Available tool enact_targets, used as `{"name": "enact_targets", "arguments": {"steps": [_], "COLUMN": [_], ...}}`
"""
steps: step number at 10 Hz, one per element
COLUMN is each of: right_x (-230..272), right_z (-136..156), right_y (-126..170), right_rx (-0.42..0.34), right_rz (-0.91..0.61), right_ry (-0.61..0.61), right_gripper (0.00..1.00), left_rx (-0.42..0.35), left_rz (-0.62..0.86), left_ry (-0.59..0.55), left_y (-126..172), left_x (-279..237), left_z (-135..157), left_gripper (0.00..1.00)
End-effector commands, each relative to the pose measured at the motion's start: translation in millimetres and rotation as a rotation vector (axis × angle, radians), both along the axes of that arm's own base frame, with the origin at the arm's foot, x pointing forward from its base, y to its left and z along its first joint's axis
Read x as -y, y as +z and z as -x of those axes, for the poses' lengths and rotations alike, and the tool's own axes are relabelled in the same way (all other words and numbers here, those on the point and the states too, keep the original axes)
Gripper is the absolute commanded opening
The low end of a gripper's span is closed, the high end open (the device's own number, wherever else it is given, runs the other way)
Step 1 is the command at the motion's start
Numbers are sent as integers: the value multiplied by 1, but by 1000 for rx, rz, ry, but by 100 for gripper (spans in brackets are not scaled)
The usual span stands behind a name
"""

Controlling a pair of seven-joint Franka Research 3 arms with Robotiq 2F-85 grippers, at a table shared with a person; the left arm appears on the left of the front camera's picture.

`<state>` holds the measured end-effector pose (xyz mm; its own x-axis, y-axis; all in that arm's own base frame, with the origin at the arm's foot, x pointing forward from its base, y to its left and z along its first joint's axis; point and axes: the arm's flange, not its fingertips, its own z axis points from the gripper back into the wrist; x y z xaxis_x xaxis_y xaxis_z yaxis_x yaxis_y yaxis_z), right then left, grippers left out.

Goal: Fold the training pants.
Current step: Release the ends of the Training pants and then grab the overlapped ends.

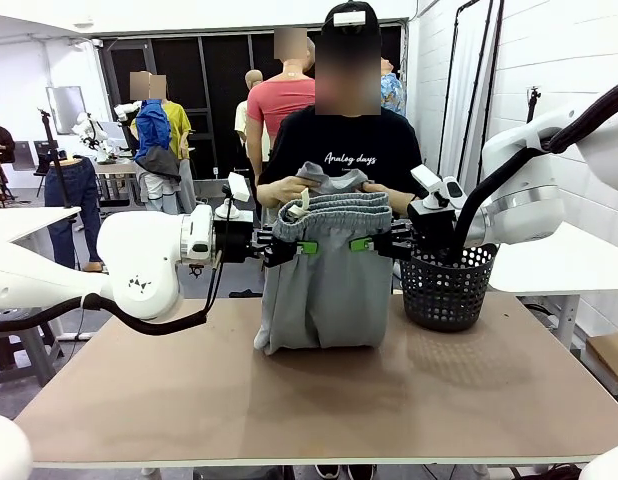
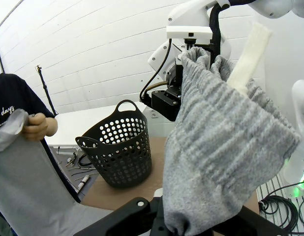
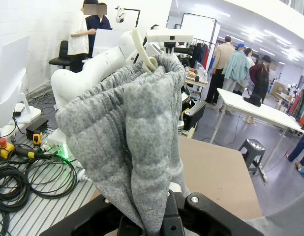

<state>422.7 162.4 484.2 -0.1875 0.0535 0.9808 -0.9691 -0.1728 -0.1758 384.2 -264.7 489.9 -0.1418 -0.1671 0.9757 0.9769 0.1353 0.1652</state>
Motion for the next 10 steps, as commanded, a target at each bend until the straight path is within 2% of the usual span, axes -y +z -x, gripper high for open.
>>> {"name": "enact_targets", "arguments": {"steps": [1, 10], "right_x": [0, 0], "right_z": [5, 5], "right_y": [1, 1], "right_rx": [5, 5], "right_rz": [-23, -23], "right_ry": [-1, -1], "right_gripper": [0, 0], "left_rx": [0, 0], "left_rz": [2, 2], "left_ry": [20, 20], "left_y": [2, 2], "left_x": [3, 3], "left_z": [3, 3], "left_gripper": [0, 0]}}
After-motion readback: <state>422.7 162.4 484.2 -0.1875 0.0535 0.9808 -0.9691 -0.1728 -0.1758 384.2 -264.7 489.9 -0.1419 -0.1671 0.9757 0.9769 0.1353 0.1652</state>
